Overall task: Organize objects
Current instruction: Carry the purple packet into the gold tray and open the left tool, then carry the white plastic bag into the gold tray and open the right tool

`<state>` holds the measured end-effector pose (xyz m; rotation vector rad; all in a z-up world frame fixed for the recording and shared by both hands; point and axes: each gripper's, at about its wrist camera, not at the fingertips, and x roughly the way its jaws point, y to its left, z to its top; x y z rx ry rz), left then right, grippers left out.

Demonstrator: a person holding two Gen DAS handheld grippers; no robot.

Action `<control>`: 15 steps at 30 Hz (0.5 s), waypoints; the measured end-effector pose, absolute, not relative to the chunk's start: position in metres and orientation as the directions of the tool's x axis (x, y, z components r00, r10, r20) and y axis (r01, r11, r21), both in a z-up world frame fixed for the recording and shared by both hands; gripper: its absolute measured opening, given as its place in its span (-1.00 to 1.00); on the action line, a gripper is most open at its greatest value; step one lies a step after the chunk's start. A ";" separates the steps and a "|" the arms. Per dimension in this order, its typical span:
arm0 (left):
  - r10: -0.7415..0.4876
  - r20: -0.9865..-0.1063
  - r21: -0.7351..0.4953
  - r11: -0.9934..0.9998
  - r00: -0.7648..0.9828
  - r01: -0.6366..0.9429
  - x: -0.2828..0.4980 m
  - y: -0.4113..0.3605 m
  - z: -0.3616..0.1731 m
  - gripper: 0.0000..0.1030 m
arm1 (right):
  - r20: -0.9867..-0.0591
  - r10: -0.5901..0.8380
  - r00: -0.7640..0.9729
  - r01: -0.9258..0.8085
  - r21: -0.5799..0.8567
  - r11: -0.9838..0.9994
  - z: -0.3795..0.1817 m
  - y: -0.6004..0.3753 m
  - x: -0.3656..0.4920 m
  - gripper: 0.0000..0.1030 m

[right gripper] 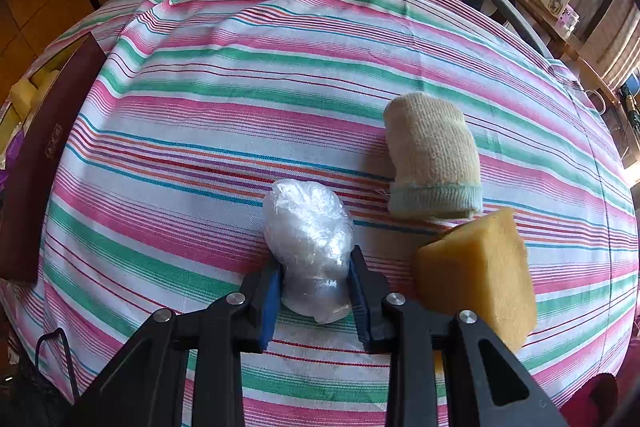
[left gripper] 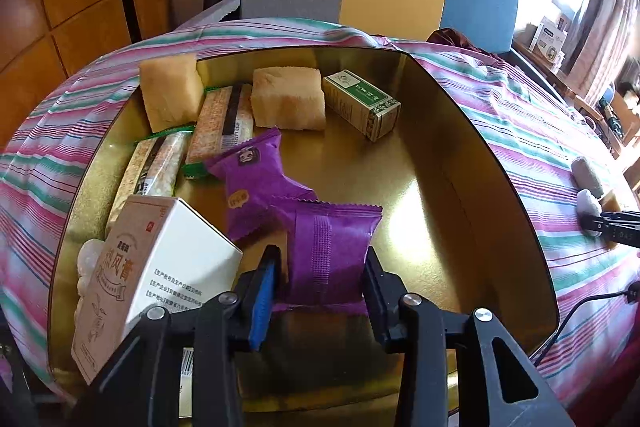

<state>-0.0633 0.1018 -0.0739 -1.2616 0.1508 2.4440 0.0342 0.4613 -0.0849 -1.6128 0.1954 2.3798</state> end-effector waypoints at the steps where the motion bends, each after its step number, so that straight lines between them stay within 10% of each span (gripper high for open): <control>1: 0.289 -0.801 -0.081 -0.920 -0.524 -0.383 -0.062 0.101 -0.074 -0.21 | -0.926 0.138 -0.350 -0.287 -0.034 -0.957 -0.085 0.461 0.034 -0.41; 15: 0.277 -0.706 -0.036 -0.933 -0.652 -0.357 -0.040 0.082 -0.033 0.03 | -0.925 0.150 -0.348 -0.286 -0.048 -0.957 -0.085 0.459 0.035 -0.41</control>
